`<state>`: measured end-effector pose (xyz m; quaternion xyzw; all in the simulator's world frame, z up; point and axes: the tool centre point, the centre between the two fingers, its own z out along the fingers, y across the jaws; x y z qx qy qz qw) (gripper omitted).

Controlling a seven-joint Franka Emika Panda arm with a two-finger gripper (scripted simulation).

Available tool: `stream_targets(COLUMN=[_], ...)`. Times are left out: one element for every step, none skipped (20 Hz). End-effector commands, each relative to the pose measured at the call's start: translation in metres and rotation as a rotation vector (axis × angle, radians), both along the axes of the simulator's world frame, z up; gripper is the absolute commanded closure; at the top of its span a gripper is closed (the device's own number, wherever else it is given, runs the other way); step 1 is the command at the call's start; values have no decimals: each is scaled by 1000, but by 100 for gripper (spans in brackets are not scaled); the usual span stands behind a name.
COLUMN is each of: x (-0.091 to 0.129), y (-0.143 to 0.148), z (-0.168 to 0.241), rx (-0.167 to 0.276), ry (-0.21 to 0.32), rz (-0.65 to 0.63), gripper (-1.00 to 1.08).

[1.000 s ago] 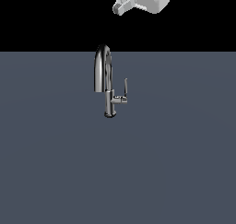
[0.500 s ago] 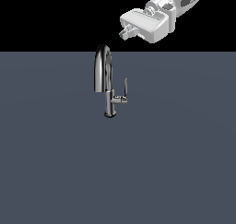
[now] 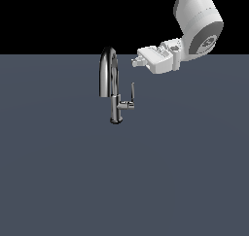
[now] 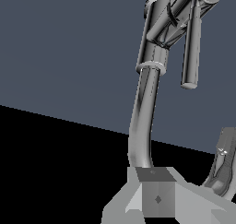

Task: Turn on the faucet by rotating a designated handle.

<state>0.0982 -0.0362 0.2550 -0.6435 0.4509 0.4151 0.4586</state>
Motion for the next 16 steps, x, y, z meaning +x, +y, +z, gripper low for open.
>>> stream_targets(x=[7, 9, 11, 13, 14, 16, 17, 18, 18, 19, 19, 20, 20, 20, 21, 21], y=[-2, -3, -3, -4, -4, -4, -4, -3, -3, -3, -3, -2, -2, -2, -1, -1], z=[-21, -29, -36, -43, -50, -56, -62, -67, -72, -77, -81, -84, -87, -90, -91, -93], rx=[55, 75, 94, 111, 127, 143, 157, 170, 182, 192, 202, 210, 217, 223, 228, 231], ry=[51, 69, 87, 103, 119, 133, 146, 158, 170, 180, 189, 196, 203, 208, 212, 215], rz=[-57, -78, -98, -116, -133, -150, -165, -178, -191, -202, -212, -221, -229, -235, -239, -243], gripper=[108, 108, 108, 108, 108, 108, 108, 108, 108, 108, 108, 108, 108, 108, 108, 108])
